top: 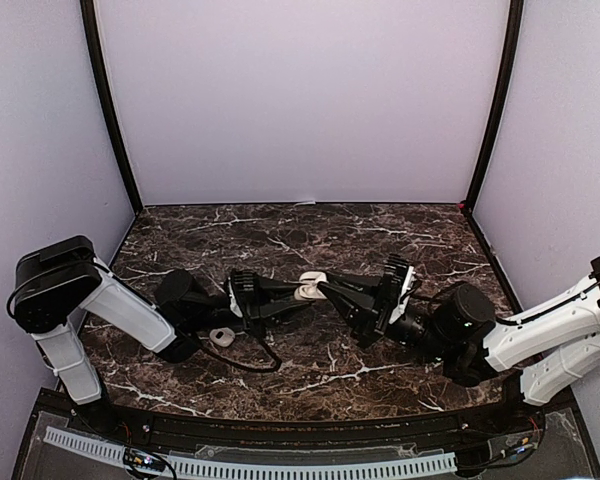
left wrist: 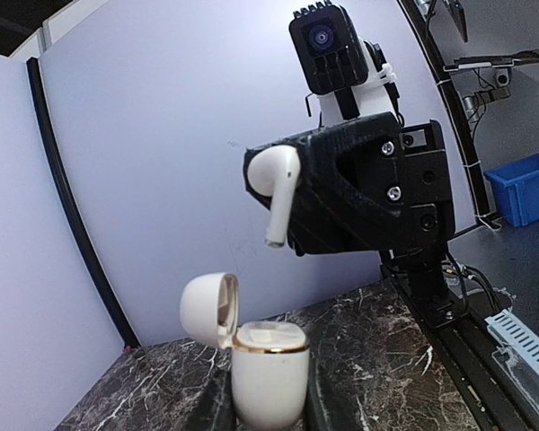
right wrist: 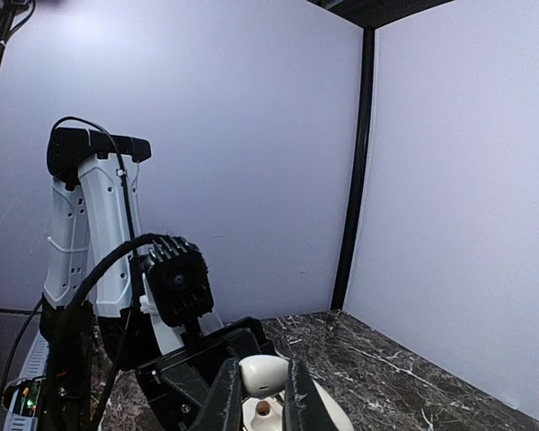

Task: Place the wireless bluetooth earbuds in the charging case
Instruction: Insert the left earbud into the left side groove of the charging case.

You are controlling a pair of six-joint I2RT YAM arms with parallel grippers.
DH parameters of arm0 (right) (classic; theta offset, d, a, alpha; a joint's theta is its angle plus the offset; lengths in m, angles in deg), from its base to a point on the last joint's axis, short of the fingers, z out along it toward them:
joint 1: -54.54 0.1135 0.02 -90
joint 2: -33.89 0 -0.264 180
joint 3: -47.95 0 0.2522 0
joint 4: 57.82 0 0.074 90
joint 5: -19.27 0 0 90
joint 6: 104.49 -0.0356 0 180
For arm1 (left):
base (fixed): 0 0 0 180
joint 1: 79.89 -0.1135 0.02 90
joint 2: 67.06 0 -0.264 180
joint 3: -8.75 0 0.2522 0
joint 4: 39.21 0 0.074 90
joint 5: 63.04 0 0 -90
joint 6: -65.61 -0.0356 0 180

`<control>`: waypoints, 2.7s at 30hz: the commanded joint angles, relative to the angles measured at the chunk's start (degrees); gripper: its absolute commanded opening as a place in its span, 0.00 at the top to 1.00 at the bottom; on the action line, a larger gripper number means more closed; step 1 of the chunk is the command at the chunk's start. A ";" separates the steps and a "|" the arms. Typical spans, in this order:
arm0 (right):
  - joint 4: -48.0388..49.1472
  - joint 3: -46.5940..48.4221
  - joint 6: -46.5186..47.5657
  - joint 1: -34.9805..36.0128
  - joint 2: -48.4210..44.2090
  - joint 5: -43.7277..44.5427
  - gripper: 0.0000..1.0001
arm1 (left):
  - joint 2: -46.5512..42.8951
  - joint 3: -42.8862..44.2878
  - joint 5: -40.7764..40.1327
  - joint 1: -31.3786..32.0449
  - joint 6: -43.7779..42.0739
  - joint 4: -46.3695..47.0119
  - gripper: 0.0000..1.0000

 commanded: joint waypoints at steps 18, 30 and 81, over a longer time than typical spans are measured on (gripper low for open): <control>2.58 1.79 -3.59 1.12 -0.03 6.86 1.00 | 1.22 -0.82 -8.47 2.59 -5.93 5.86 0.94; 2.59 3.01 -4.63 1.22 1.94 8.04 1.00 | 1.22 -0.88 -10.57 3.56 -7.84 6.15 0.94; 5.98 -1.85 -6.63 1.39 3.14 10.15 1.00 | 3.22 1.14 -19.90 4.19 0.65 12.58 1.00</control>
